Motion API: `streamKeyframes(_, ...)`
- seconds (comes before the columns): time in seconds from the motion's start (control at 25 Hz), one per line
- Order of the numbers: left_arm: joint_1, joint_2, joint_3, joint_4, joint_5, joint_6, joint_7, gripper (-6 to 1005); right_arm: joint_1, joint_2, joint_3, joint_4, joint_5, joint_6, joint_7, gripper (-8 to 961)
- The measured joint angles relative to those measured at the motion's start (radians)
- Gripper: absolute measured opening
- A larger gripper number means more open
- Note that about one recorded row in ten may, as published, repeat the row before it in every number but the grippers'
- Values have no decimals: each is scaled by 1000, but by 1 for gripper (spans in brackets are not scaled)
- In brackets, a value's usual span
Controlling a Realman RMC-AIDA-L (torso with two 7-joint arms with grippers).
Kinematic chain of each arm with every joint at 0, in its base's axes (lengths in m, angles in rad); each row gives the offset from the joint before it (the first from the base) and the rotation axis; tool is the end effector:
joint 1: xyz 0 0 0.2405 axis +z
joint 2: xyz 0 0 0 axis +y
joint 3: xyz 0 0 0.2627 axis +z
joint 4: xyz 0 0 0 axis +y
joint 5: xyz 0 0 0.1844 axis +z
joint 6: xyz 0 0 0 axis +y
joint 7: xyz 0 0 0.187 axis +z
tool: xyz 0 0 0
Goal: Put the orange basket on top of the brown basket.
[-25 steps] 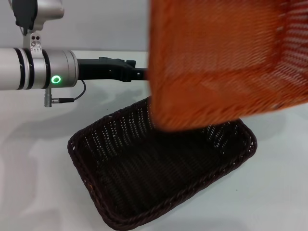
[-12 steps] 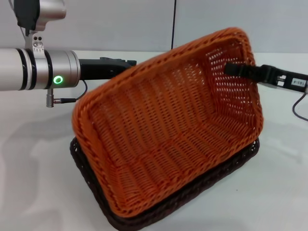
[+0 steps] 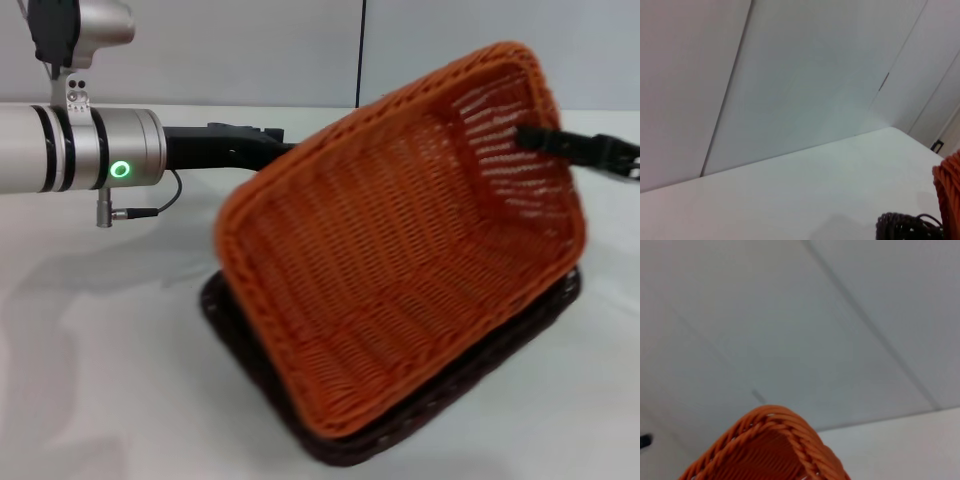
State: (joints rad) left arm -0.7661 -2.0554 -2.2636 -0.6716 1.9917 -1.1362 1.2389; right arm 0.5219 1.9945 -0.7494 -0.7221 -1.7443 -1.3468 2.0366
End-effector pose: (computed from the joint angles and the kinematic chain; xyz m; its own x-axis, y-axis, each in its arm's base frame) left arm -0.1829 0.4301 -0.0415 0.6884 0.5336 0.4914 0.6930 -0.6839 -0.2282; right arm 0.2390 0.3879 0.0266 0.3187 -0.6205 -0.7165 -0.8745 -0.4841 0.0303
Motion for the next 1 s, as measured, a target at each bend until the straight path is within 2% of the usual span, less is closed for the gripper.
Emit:
streamKeyframes(0.16,16,0,-1,1,-43,11,5,863,-13,-3,120,4,11,-3,-74,702)
streamKeyframes(0.36,27,2,-1,-1,-62,16,5,863,-14,-9,150,21,94,-29,-151,762)
streamKeyframes(0.72,38,0,0,5,-79,31,7,863,-14,-1,163,88,271,-12,-349,762)
streamKeyframes(0.92,80,0,0,5,-213,73,74,863,-11,-1,198,181,361,-1,-520,763)
streamKeyframes(0.96,116,-1,-1,16,-353,108,160,863,-12,5,206,191,379,1,-566,763)
streamKeyframes(1.0,130,-2,-1,24,-410,117,197,863,-13,11,213,198,400,5,-606,763)
